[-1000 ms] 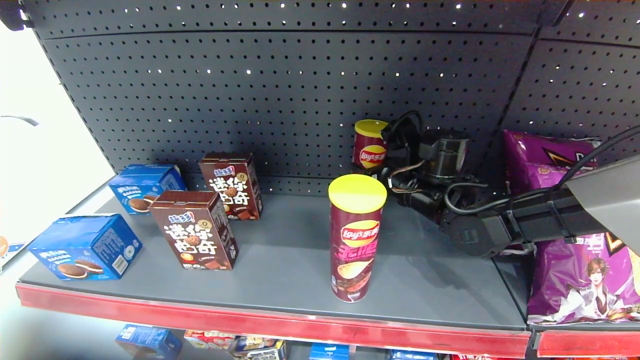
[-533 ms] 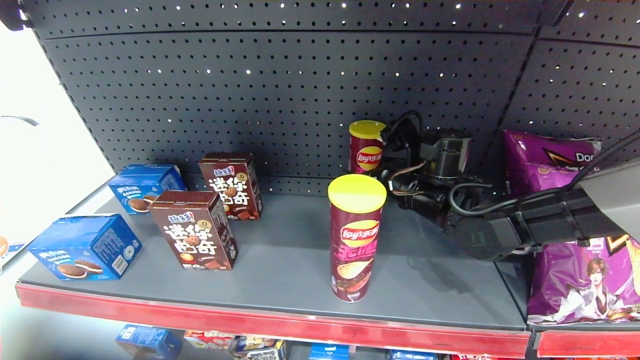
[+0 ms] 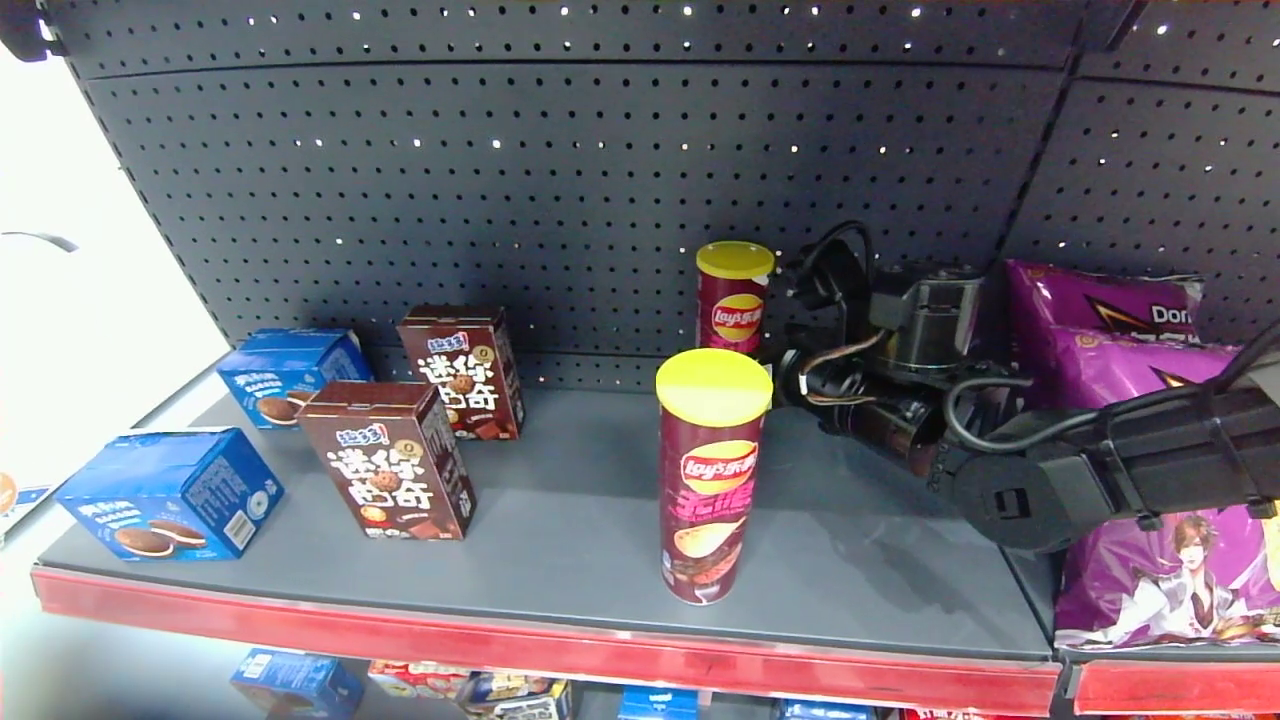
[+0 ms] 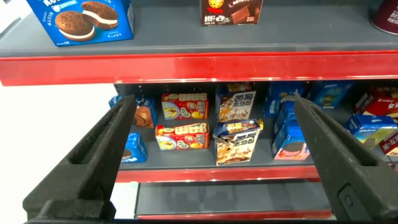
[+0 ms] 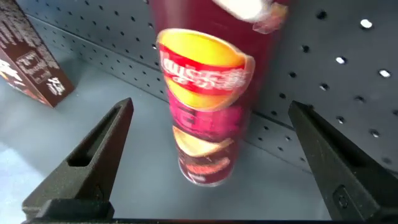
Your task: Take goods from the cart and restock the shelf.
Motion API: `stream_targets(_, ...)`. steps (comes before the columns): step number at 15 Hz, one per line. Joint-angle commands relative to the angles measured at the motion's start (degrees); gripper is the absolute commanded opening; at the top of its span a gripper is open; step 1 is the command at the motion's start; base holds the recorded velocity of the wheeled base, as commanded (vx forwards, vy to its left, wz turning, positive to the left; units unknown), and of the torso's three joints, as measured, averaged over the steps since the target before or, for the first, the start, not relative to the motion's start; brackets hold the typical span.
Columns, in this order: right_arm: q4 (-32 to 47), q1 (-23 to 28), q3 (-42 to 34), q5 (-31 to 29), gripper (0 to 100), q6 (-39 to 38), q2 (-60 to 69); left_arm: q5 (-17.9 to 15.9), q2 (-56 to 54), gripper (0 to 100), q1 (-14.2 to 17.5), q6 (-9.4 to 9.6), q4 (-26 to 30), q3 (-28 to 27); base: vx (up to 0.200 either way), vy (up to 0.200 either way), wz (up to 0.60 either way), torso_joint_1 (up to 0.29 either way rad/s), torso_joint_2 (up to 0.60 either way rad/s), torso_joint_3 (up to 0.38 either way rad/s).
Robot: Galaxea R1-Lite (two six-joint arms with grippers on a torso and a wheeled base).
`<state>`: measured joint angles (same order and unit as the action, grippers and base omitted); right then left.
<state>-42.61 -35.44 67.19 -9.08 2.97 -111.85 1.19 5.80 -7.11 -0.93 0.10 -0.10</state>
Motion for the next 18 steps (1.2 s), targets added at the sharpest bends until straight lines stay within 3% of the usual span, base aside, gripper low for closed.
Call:
stream_targets(1,-0.02,-0.33,-0.93,-0.32,100,0.01,1.19,0.04,0.09,100,-0.01,-0.04,-0.01,0.01,0.000,0.000,0.00,0.000,0.00,0.000)
stream_targets(18,1.30,3.62,-13.23,-2.96,100,0.72,11.30,0.04,0.09,100,-0.01,-0.04,-0.01,0.01,0.000,0.000,0.00,0.000,0.00,0.000)
